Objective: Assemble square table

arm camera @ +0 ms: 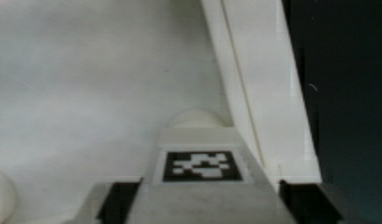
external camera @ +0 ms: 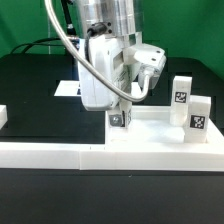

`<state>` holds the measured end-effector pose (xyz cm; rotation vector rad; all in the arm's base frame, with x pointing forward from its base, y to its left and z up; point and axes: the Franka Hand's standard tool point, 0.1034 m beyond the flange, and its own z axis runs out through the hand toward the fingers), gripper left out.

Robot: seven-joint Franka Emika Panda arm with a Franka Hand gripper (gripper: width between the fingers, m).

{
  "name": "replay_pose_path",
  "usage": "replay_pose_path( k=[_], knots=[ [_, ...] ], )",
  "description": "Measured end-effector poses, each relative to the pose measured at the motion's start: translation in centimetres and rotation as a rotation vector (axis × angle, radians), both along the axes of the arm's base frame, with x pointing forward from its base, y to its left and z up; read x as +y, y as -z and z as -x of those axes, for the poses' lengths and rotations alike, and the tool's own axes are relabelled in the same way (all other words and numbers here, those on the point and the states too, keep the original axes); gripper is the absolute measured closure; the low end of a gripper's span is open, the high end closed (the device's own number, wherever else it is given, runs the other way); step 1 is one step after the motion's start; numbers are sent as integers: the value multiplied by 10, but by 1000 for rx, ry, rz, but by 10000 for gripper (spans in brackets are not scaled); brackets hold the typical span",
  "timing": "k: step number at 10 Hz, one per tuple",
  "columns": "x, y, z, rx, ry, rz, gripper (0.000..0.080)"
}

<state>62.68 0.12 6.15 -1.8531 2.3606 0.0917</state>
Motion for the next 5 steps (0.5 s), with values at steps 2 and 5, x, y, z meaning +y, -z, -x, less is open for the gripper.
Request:
replay_pose_path(
  k=[2,5],
  knots=[
    [7,-1,11,-78,-434,38,196],
    [5,0,15,-97,-617,54,152]
  ],
)
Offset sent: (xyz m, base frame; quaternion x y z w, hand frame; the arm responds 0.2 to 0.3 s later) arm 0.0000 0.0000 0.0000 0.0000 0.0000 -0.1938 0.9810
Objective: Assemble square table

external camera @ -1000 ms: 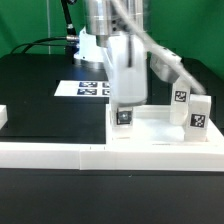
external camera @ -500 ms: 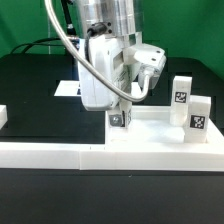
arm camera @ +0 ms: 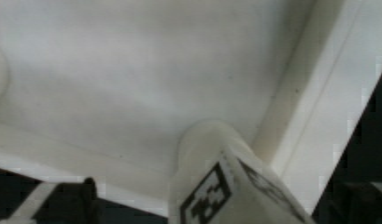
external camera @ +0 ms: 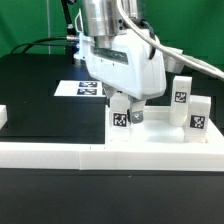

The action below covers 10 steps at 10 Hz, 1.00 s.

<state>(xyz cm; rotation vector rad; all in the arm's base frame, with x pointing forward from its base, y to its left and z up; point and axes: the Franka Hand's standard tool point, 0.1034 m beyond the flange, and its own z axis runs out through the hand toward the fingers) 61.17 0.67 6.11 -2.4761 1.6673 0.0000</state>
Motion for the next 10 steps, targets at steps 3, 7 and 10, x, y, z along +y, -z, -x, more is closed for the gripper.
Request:
replay_pose_path(
  k=[3,7,10],
  knots=[
    [-1,-3,-4,-49,-418,64,151],
    [-3,-5,-7,-79,-747,108,151],
    [-4,-4,-7,-59,-577,94,421]
  ],
)
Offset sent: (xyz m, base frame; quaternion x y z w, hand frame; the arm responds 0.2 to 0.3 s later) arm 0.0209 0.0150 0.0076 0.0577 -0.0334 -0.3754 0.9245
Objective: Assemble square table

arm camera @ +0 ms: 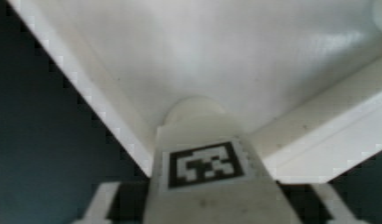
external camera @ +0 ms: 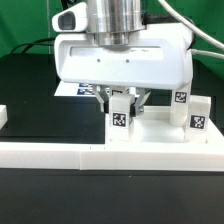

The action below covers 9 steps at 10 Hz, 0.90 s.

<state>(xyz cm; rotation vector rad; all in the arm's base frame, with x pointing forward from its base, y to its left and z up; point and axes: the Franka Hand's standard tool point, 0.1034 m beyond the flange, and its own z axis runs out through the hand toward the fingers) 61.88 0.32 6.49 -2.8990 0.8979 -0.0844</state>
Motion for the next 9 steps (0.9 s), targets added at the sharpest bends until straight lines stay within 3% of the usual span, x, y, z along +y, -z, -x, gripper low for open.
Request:
replay_pose_path(
  k=[1,4,6,7,9],
  knots=[
    [0,0,0,5,62,-5,512],
    [0,0,0,23,280,-24,512],
    [1,-1,-3,67,622,-51,512],
    [-1,-1,-4,103,806,-77,512],
    [-2,0,-4,161,1229,-198,509]
  ],
)
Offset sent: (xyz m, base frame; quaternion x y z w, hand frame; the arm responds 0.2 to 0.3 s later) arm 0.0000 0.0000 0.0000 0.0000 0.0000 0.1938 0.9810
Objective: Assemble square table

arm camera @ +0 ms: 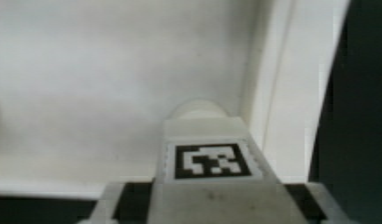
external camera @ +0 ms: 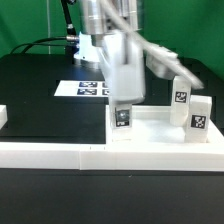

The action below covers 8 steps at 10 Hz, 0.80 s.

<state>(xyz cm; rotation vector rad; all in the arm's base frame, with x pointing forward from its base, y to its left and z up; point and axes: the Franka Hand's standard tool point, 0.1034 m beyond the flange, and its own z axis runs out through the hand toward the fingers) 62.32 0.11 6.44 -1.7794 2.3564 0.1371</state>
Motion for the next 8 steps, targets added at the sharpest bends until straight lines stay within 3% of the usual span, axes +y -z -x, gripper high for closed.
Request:
replay_pose_path(
  k=[1,3,4,5,6,7,8],
  knots=[
    [-2,0,0,4,66,-27,509],
    [-1,0,0,23,177,-40,509],
    [-2,0,0,17,140,-34,435],
    [-1,1,0,16,134,-33,252],
    [1,0,-2,-43,-62,-3,252],
    [3,0,0,-82,-210,21,169],
    [1,2,1,-79,-213,23,155]
  ],
)
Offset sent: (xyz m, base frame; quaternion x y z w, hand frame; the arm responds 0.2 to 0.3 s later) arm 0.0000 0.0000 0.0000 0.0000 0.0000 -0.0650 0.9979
